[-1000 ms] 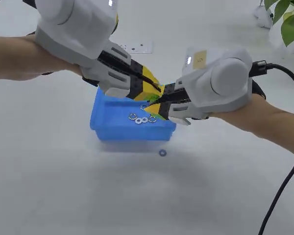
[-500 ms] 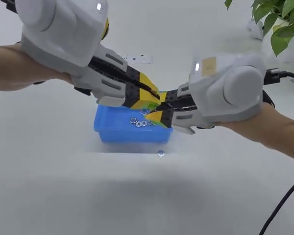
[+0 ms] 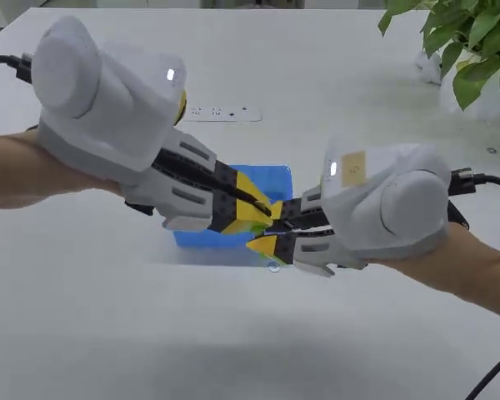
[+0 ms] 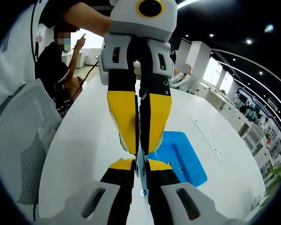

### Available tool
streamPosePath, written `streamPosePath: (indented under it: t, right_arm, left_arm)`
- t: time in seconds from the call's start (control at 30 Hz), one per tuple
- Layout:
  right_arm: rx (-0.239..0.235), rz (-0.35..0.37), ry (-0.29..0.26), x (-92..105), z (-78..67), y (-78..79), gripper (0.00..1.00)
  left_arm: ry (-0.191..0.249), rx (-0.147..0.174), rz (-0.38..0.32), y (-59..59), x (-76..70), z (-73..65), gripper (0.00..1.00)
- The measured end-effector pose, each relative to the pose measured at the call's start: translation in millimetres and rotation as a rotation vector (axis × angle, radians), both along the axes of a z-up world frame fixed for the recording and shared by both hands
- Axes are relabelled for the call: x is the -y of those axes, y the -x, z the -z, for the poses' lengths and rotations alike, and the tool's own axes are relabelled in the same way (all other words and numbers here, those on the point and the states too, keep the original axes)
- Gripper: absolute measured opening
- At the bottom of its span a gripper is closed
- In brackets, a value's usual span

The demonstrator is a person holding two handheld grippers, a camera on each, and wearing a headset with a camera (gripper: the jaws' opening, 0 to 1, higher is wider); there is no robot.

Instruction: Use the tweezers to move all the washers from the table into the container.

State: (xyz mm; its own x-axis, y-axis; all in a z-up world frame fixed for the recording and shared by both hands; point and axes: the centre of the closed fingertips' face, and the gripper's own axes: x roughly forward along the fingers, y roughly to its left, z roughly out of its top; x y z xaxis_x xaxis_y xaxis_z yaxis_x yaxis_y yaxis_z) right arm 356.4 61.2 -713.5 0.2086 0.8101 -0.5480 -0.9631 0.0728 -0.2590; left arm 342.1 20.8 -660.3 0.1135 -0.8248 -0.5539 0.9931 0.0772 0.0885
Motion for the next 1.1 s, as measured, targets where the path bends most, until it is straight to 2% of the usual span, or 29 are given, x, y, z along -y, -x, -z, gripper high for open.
streamPosePath:
  t: [0.3, 0.53, 0.8, 1.1]
  right_arm:
    - [-0.027, -0.002, 0.013, 3.6, 12.6, 7.5, 0.11]
    - [-0.083, 0.046, -0.003, 14.1, 22.5, 2.2, 0.11]
    - [-0.087, 0.068, 0.005, 20.4, 30.5, -7.1, 0.11]
    - [-0.088, 0.075, 0.015, 20.6, 37.3, -13.2, 0.12]
  left_arm:
    - [-0.002, -0.029, -0.009, 5.8, 2.1, 12.3, 0.08]
    - [0.009, -0.046, -0.020, 0.3, 9.2, 21.7, 0.08]
    - [0.025, -0.053, -0.031, -9.6, 14.4, 29.4, 0.08]
    - [0.031, -0.051, -0.036, -14.4, 15.2, 37.0, 0.08]
